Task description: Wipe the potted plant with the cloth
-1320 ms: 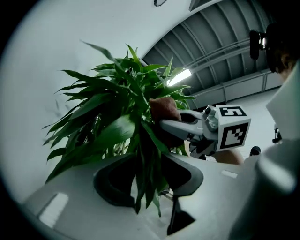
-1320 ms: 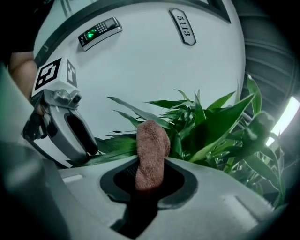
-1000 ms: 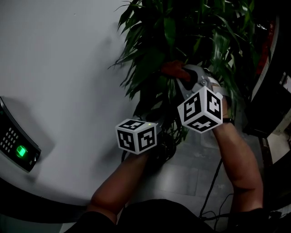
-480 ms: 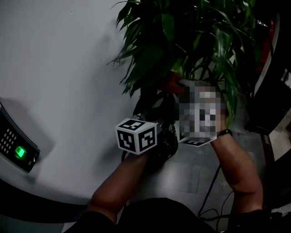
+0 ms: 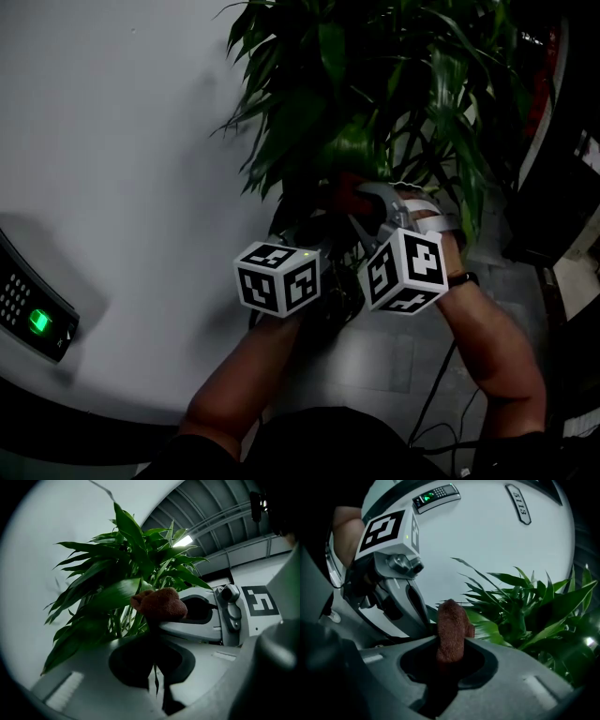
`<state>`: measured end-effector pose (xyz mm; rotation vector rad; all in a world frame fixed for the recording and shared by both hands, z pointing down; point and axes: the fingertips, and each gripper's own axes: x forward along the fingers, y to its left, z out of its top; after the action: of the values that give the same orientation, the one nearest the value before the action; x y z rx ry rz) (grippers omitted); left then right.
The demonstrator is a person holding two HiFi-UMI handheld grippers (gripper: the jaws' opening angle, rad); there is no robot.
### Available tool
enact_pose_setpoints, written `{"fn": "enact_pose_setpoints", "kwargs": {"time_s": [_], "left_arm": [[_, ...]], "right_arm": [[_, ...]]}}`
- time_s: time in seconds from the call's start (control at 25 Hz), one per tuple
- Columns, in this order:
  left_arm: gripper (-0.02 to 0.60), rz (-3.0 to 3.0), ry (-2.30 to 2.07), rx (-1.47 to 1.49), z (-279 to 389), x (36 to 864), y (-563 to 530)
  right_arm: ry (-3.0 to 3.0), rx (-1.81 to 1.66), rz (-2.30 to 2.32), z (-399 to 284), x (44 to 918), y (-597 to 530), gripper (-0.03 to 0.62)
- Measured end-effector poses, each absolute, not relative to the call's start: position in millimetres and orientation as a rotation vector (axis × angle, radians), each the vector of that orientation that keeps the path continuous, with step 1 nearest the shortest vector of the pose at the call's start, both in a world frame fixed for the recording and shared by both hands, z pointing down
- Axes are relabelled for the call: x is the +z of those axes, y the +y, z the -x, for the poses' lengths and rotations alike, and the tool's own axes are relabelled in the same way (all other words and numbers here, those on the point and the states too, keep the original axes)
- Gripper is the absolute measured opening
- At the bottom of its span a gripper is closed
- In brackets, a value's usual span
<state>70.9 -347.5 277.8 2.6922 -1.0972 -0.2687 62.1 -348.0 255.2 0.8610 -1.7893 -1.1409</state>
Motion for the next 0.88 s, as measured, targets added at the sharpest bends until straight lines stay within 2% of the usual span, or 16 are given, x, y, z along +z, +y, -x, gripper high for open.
{"fn": "enact_pose_setpoints", "kwargs": {"time_s": [0.4,0.88], "left_arm": [[0.018,-2.718,-1.114,-0.238,-71.5,279.3,-348.0],[0.018,-2.728,-1.118,-0.259,-65.1,274.1,-350.4]], "right_arm": [[-1.863,-0.973,-0.714,-63.2,275.9,-331.6,0.072],[-1.819,-1.216,-0.963,-61.2,198.8,-319.3,0.072]]}}
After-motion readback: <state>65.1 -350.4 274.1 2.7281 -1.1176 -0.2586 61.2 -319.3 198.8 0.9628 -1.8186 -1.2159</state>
